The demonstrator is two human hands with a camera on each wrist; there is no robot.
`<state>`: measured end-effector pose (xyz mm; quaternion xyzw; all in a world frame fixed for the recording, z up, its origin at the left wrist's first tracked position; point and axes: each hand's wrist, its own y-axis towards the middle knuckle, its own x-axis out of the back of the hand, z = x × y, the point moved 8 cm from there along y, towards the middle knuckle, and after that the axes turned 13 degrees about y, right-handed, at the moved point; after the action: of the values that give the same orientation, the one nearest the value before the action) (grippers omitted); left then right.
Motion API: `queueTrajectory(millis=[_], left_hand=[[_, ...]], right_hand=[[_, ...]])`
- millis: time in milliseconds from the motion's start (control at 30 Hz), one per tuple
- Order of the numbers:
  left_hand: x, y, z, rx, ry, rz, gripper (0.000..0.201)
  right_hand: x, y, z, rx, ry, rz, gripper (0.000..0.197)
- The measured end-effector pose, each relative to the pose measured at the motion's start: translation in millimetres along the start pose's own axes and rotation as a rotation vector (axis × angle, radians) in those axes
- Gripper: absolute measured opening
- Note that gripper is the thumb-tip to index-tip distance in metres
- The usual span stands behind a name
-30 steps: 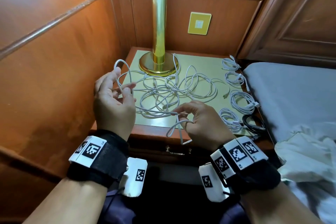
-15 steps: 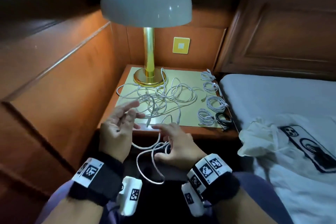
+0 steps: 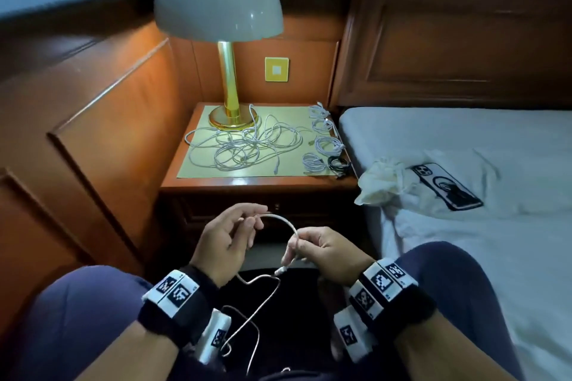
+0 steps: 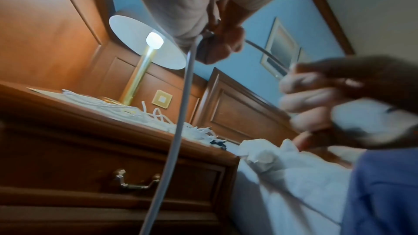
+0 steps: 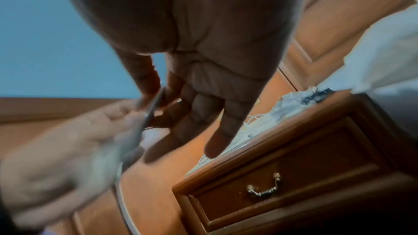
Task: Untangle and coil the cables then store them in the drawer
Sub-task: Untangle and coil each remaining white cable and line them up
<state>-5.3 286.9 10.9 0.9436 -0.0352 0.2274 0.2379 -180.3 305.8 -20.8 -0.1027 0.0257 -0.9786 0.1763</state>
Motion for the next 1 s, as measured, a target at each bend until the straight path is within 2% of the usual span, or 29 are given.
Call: queueTrajectory(millis=[67, 133, 200, 300, 400, 500, 600, 733, 800, 867, 933, 1000], left_hand=[[2.7, 1.6, 15.9, 0.046, 0.073, -0.08, 0.03], [15.3, 10.6, 24.3, 0.077, 0.142, -0.17, 0.028], [30.3, 19.9, 24.3, 0.073, 0.25, -0.225, 0.022], [39.7, 24.8, 35.7, 0.062, 0.411, -0.21, 0.013], [42.8, 24.9, 58.1, 0.112, 0.484, -0.185, 0.009], [39.0, 28.2, 62.7, 0.131, 0.508, -0.204, 0.007], [11.1, 22.2, 52.3, 0.022, 0.506, -0.119, 0.008], [-37.8, 6.6, 27.2, -0.205, 0.391, 0.15, 0.014], [-43.6, 7.8, 17.8, -0.243, 0.353, 0.181, 0.014], [-36.9, 12.7, 14.9, -0.244, 0.338, 0.133, 0.009], [-28.5, 16.3, 15.6, -0.23, 0.355, 0.095, 0.004], [-25.6, 15.7, 16.4, -0.218, 0.34, 0.107, 0.002]], right_hand=[[5.7, -5.4, -5.1, -0.022, 0.223, -0.075, 0.037], [21.3, -6.2, -4.4, -0.026, 0.442, -0.182, 0.039], [34.4, -1.4, 0.8, -0.046, 0.703, -0.222, 0.039], [53.9, 7.5, 7.9, -0.061, 1.039, -0.268, 0.037], [81.4, 12.9, 6.8, 0.028, 1.193, -0.398, 0.027], [102.0, 15.9, -1.2, 0.093, 1.108, -0.52, 0.026], [96.3, 21.4, -3.7, 0.136, 0.666, -0.557, 0.027], [50.4, 29.5, -8.8, 0.155, 0.012, -0.382, 0.029], [30.2, 34.1, -11.1, 0.141, -0.209, -0.253, 0.03], [14.6, 37.0, -15.1, 0.054, -0.201, -0.127, 0.03], [1.0, 36.1, -18.4, -0.049, -0.05, -0.014, 0.028], [-6.3, 33.9, -16.3, -0.134, 0.136, 0.021, 0.031]])
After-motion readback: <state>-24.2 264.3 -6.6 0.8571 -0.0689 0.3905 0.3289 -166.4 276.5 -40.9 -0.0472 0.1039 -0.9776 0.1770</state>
